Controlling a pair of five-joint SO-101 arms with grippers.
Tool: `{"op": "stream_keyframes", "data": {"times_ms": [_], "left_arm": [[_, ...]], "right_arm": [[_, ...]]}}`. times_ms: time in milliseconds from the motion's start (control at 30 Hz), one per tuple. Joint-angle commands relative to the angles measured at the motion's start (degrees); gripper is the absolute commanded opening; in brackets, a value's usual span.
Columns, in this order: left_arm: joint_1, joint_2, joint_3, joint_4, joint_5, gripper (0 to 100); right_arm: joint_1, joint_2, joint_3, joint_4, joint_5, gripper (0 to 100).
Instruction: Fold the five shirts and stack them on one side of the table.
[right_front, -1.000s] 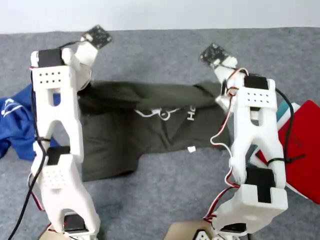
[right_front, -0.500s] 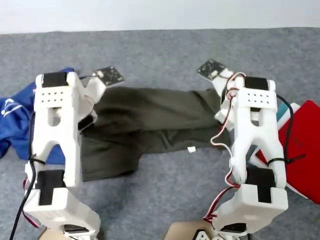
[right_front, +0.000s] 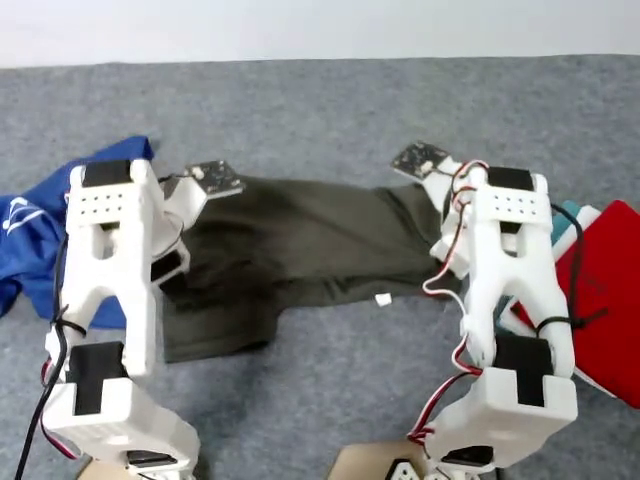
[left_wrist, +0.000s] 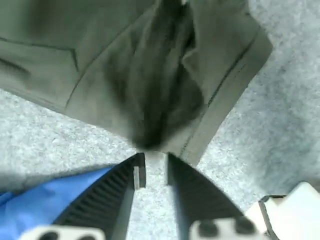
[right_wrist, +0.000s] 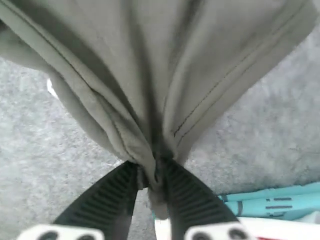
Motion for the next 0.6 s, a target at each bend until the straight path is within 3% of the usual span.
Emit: {"op": "stream_keyframes", "data": {"times_ms": [0, 67, 333, 467, 567], "left_arm": [[-0.8, -2.8, 0.0, 1.7, -1.4, 15], [-0.8, -2.8, 0.2, 1.8, -3.6, 15], [-0.6, -4.6, -3.5, 1.4, -6.2, 15], [0.4, -4.0, -7.6, -5.5, 3.3, 10], [2.1, -1.8, -7.9, -12.8, 12.7, 4]], "right_arm": [[2.2, -4.1, -0.4, -0.9, 0.4, 21.6], [2.6, -4.3, -0.9, -0.6, 0.4, 26.3], [3.2, -4.2, -11.8, 4.9, 0.4, 26.7], [2.5, -3.4, -15.5, 2.6, -0.9, 26.2], [-0.5, -0.8, -15.5, -4.4, -8.7, 19.0]]}}
